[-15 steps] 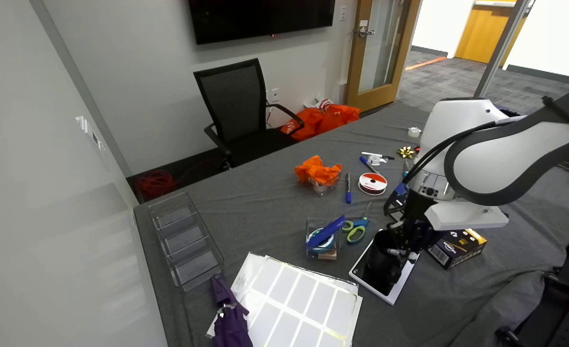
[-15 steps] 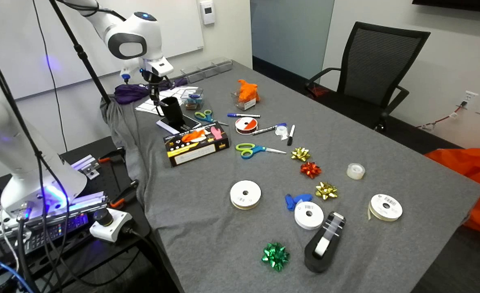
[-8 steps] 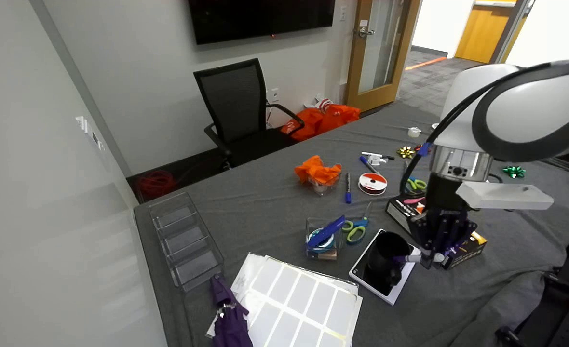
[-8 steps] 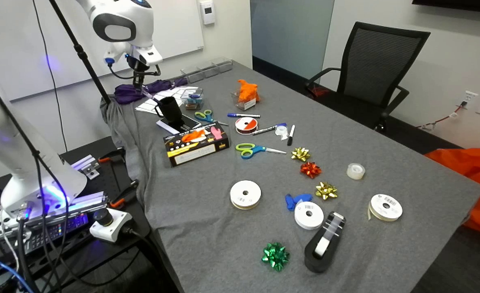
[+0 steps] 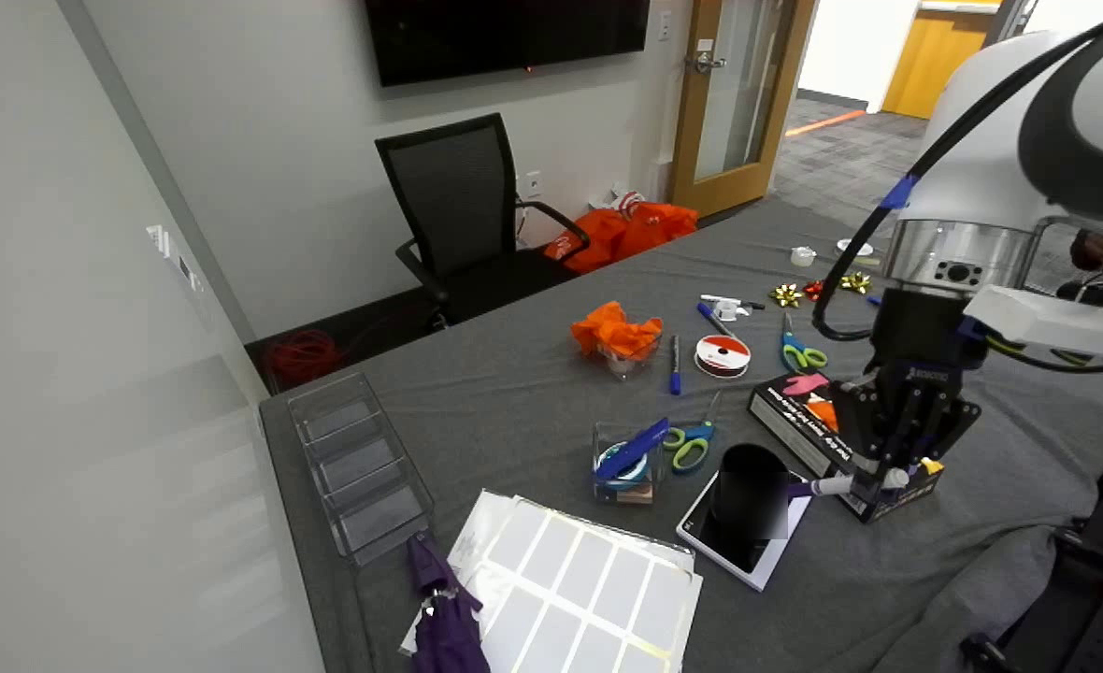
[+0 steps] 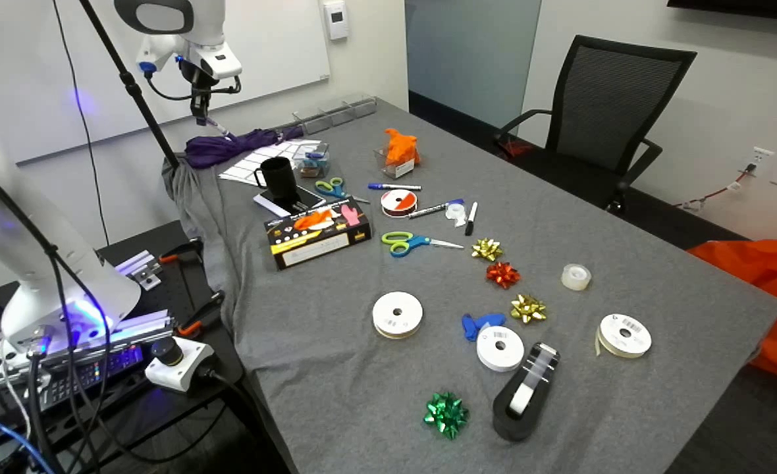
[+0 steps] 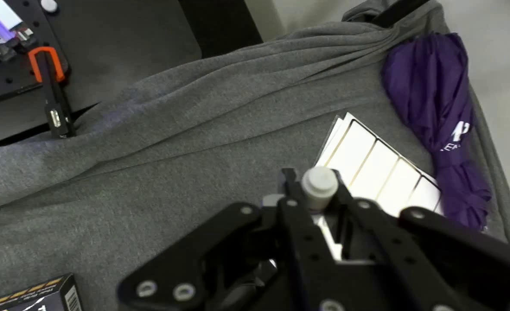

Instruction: Lift the marker from the black cup and put it in the stationary holder containing the gloves and then lift the gloves and put them next to the box to the right

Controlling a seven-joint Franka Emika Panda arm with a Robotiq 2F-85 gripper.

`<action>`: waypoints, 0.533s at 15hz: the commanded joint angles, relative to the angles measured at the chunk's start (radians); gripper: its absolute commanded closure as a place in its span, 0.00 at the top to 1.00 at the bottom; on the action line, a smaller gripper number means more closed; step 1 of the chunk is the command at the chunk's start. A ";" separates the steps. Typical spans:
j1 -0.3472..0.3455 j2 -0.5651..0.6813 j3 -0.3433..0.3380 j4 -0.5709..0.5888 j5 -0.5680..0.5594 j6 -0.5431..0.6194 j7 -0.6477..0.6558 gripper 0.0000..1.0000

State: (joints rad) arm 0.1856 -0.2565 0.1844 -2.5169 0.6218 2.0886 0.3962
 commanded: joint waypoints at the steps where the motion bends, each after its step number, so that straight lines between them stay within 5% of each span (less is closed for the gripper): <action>1: 0.000 -0.054 -0.009 0.020 0.073 -0.012 -0.018 0.04; 8: -0.052 0.071 -0.001 0.264 0.097 0.053 0.186 0.04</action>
State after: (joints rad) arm 0.1693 -0.2913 0.1757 -2.3740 0.7183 2.1148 0.4916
